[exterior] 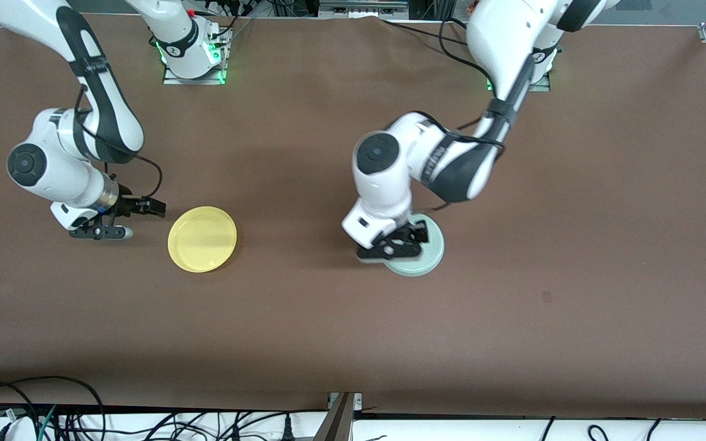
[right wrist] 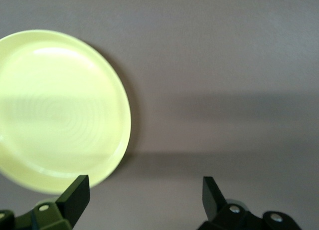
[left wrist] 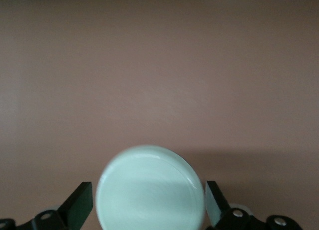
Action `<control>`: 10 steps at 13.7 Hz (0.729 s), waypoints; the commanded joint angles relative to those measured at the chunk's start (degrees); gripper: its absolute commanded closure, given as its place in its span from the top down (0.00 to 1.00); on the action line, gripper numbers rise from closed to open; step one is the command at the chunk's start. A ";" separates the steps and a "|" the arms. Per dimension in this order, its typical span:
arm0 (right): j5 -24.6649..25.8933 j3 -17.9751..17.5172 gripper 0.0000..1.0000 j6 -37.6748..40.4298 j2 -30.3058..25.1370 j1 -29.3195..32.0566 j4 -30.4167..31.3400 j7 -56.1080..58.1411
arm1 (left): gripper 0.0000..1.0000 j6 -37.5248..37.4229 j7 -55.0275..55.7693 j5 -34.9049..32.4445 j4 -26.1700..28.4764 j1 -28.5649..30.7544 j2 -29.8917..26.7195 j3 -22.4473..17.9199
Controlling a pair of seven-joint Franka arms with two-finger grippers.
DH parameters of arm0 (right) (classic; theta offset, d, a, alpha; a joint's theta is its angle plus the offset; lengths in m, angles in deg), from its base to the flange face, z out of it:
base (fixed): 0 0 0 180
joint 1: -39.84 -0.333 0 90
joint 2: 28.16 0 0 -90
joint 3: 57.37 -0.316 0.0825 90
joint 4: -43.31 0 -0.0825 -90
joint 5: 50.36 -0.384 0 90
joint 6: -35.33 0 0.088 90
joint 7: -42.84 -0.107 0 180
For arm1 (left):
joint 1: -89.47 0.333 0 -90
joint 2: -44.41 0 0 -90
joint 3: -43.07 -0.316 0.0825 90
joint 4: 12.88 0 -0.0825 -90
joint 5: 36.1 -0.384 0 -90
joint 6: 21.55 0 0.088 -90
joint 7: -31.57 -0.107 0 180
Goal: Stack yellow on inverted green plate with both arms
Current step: 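Lower the inverted green plate with the left gripper while the right gripper approaches yellow, then release the green plate and withdraw the left gripper while the right gripper grasps yellow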
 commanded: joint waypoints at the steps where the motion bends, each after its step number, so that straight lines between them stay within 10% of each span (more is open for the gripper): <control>1: 0.00 -0.37 1.00 -4.95 3.91 0.14 -1.00 0.88 | 1.00 -1.10 -2.39 2.33 -1.55 6.68 -0.90 1.25; 10: -0.52 -0.37 1.00 -10.24 7.78 -2.32 -1.96 0.00 | 1.00 -10.57 -15.65 8.58 -1.46 19.79 -6.87 0.81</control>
